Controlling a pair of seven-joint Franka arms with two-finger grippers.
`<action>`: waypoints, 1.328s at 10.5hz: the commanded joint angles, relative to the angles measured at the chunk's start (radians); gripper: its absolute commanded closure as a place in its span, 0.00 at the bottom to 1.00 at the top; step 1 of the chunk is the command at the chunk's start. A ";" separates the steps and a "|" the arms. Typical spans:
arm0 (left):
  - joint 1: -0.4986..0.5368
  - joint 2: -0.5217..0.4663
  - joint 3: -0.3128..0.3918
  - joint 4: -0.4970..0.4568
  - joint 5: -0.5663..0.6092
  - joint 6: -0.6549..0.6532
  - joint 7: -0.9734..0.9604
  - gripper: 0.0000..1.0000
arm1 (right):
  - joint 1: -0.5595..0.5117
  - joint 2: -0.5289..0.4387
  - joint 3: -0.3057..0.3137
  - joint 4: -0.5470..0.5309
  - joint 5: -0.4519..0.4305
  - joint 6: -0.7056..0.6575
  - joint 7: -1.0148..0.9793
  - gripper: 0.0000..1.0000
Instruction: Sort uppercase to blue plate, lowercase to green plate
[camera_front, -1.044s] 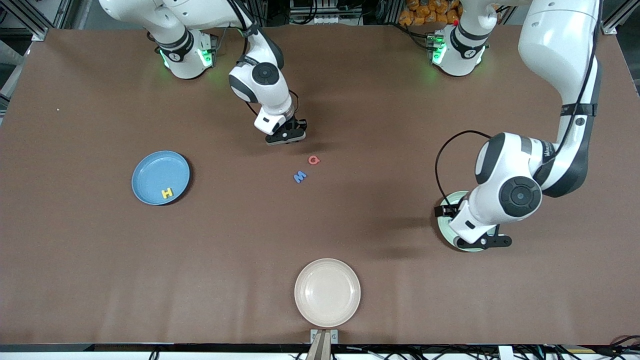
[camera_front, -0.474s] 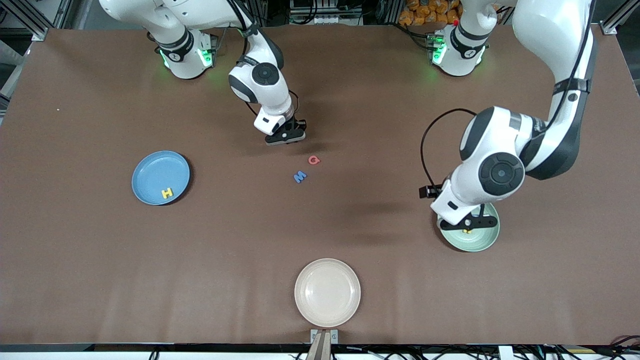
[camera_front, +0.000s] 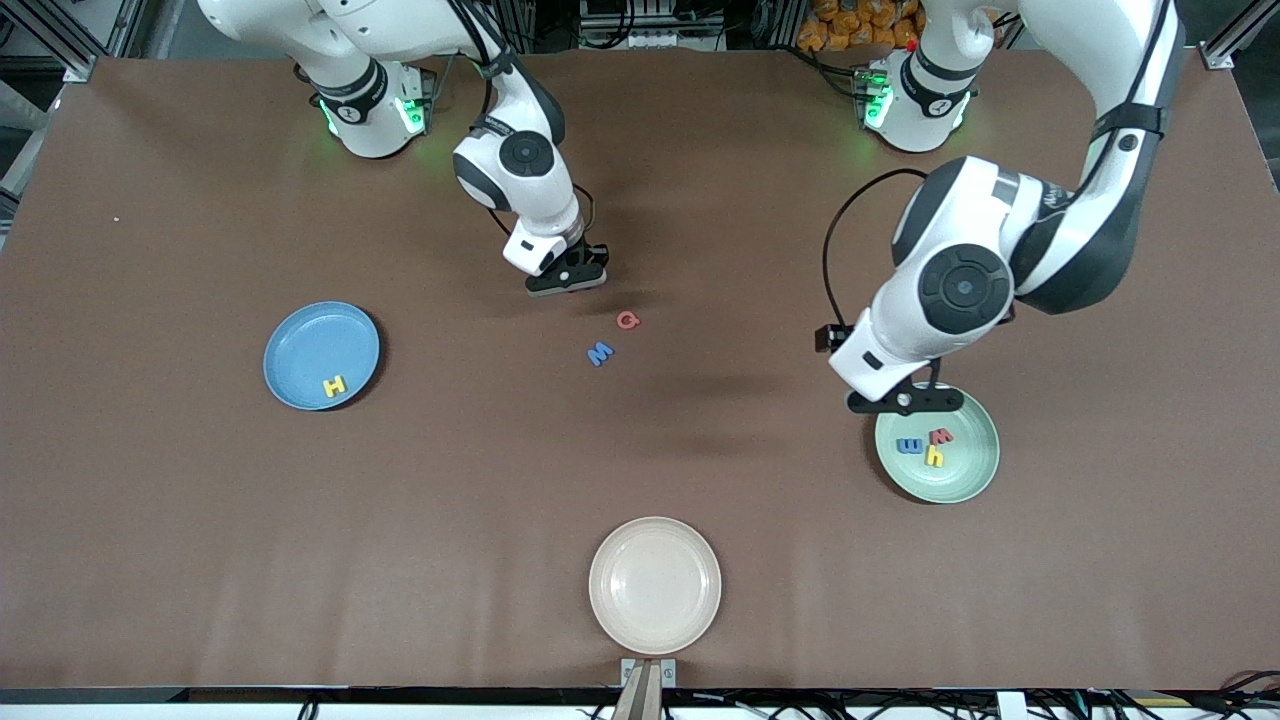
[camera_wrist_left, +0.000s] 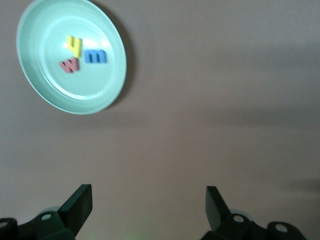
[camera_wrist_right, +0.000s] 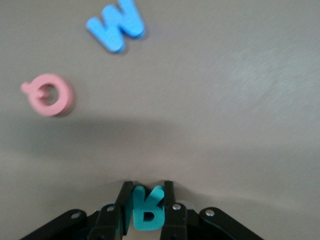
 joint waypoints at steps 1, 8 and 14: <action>0.015 -0.056 -0.033 -0.070 -0.020 0.008 -0.026 0.00 | -0.104 -0.052 0.008 -0.001 -0.020 -0.056 -0.139 0.73; -0.119 0.021 -0.174 -0.133 -0.007 0.275 -0.285 0.00 | -0.402 -0.176 -0.069 0.009 -0.023 -0.229 -0.797 0.74; -0.523 0.285 -0.056 0.133 0.033 0.294 -0.564 0.00 | -0.494 -0.221 -0.304 0.000 -0.008 -0.300 -1.281 0.74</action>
